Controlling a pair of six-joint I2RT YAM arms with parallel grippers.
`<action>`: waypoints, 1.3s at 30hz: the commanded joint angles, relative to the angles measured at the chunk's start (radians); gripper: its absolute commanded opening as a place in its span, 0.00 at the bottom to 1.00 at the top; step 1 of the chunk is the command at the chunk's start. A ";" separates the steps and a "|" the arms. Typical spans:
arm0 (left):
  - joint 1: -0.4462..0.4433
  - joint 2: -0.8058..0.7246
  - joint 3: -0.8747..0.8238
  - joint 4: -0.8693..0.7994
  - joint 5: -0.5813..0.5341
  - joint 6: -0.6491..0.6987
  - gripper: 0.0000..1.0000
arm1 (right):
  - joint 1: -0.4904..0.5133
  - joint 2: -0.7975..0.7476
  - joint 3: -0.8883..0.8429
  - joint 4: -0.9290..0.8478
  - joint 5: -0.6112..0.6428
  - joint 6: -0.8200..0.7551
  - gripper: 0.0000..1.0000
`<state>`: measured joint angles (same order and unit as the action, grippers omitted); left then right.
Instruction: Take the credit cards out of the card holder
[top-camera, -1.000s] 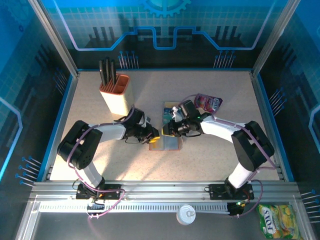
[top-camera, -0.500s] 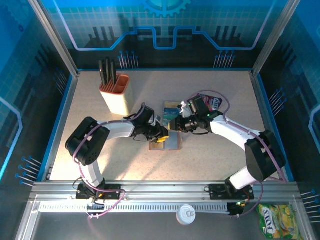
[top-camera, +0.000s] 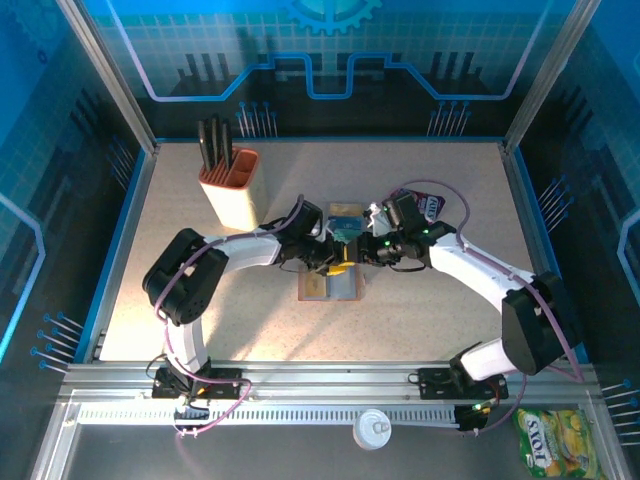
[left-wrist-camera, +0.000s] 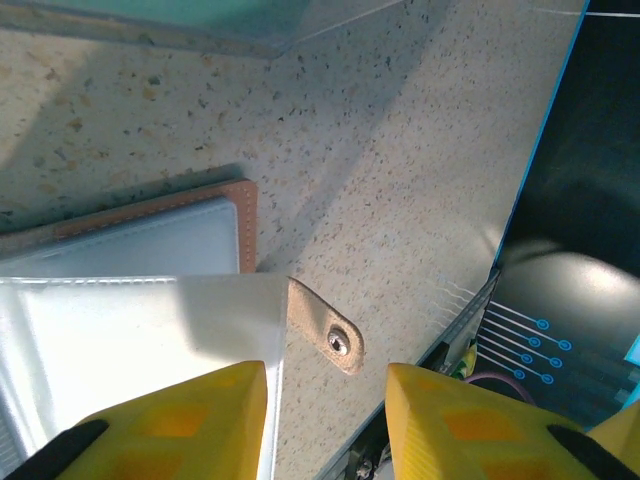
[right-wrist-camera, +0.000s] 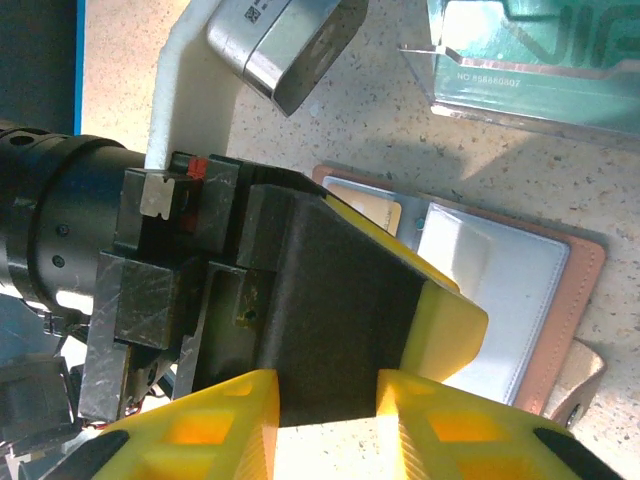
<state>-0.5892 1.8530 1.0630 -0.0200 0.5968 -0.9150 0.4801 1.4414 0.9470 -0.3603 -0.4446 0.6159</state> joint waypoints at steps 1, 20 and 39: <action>0.006 0.009 0.022 -0.053 0.013 0.016 0.37 | -0.011 -0.015 -0.008 -0.039 0.006 -0.008 0.33; 0.039 -0.011 -0.080 -0.011 0.036 0.011 0.23 | 0.025 0.038 0.032 -0.055 0.023 -0.010 0.32; 0.000 0.101 -0.046 -0.017 0.016 -0.015 0.11 | 0.015 0.030 0.008 -0.055 0.017 -0.018 0.32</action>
<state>-0.5850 1.9308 0.9993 -0.0277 0.6044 -0.9131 0.4961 1.4769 0.9501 -0.3962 -0.4259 0.6113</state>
